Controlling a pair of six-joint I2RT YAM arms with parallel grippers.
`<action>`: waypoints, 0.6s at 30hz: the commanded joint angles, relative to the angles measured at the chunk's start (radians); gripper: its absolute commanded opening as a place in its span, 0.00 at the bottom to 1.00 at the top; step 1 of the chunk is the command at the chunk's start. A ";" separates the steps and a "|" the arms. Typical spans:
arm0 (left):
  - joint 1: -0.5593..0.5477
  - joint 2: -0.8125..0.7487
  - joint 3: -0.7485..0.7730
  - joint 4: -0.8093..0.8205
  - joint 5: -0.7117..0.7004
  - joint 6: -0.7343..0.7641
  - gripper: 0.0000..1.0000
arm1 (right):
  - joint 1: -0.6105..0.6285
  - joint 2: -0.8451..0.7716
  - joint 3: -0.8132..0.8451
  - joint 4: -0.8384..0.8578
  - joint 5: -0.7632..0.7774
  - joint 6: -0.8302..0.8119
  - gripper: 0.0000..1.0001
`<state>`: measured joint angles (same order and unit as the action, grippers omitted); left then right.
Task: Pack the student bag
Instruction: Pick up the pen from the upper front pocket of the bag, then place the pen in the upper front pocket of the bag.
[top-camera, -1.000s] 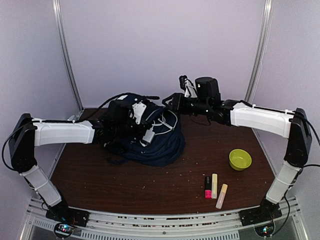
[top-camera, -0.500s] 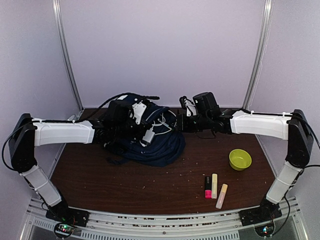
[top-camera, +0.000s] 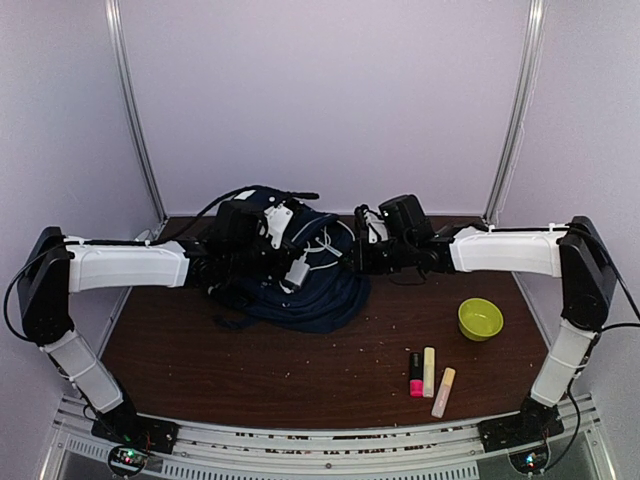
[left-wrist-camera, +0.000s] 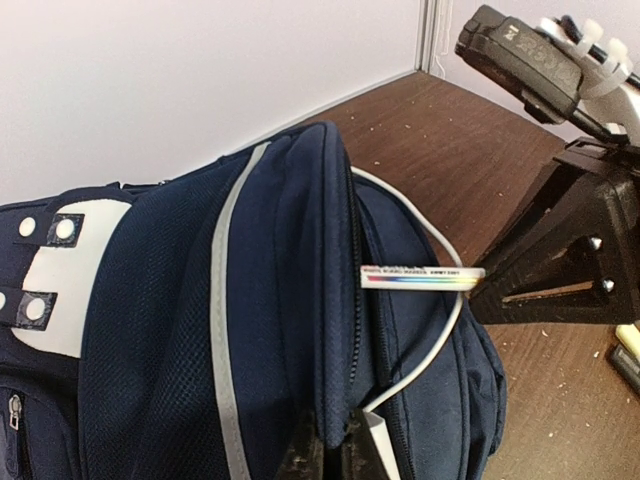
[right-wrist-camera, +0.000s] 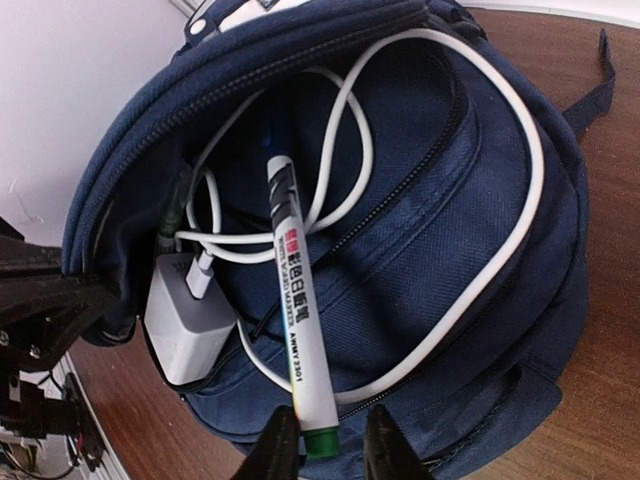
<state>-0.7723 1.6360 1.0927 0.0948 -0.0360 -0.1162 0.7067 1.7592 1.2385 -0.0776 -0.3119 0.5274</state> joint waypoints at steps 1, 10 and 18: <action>0.022 -0.011 0.029 0.023 -0.022 0.005 0.00 | 0.000 0.014 0.024 0.031 0.000 0.004 0.19; 0.022 -0.084 -0.025 0.103 0.048 0.060 0.00 | 0.006 0.062 0.122 0.011 -0.017 -0.004 0.04; 0.021 -0.110 0.000 0.037 0.049 0.142 0.00 | 0.028 0.203 0.381 -0.092 -0.041 0.002 0.02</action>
<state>-0.7589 1.5688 1.0668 0.0765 -0.0013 -0.0410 0.7170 1.9156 1.5021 -0.1493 -0.3378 0.5270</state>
